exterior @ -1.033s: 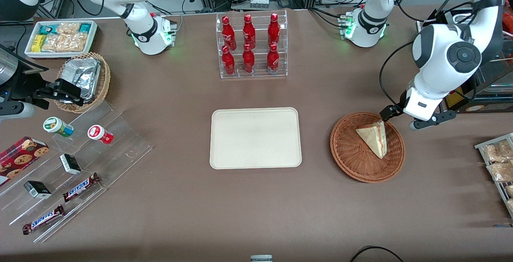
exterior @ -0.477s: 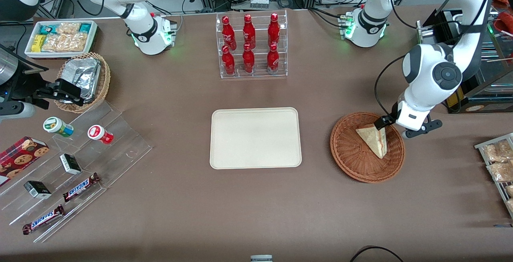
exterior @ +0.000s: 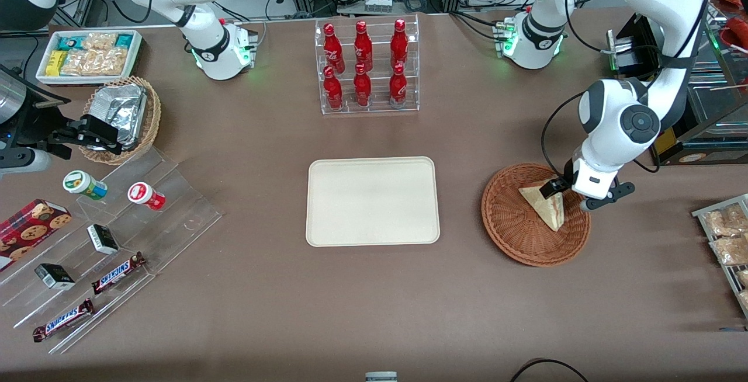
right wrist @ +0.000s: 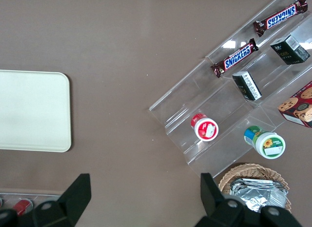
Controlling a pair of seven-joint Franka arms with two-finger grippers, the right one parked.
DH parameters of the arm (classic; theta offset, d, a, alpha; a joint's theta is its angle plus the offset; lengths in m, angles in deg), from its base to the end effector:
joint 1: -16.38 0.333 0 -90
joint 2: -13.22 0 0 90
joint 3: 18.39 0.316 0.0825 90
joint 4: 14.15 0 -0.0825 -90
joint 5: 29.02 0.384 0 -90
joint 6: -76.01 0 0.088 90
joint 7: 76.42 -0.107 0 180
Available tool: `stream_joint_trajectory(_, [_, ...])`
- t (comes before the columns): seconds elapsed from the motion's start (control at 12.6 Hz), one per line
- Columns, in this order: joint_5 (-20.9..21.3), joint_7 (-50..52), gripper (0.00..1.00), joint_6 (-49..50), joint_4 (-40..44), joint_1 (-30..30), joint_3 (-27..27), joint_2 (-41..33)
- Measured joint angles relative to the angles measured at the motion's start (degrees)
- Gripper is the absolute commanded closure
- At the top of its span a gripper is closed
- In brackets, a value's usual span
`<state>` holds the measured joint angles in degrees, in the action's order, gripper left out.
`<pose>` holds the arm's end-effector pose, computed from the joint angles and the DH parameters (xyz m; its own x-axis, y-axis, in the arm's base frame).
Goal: Place sandwich from basket to tray
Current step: 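Lower the open left gripper around the sandwich and close it, then lift the sandwich out of the basket with the left gripper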
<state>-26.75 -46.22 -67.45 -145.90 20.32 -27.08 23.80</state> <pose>0.5274 -0.0445 0.2708 0.9147 0.4037 0.0175 0.4035 -0.9149 0.0142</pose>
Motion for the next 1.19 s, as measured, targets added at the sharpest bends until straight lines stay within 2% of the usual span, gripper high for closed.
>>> stream_joint_trajectory(0.32, [0.0,3.4,0.03,0.0,0.0,-0.5,-0.2,0.0])
stream_joint_trajectory(0.48, [0.0,4.1,0.1,0.0,0.0,-1.4,-0.4,0.2])
stream_joint_trajectory(0.56, [0.0,4.3,0.21,0.0,0.0,-1.8,-0.4,0.4])
stream_joint_trajectory(0.72, [0.0,4.4,0.89,0.0,0.0,-1.9,-0.4,0.7])
stream_joint_trajectory(0.79, [0.0,4.4,1.0,0.0,0.0,-1.9,-0.3,0.9])
stream_joint_trajectory(1.19, [0.0,4.4,1.0,-0.5,0.2,-1.9,-0.3,1.1])
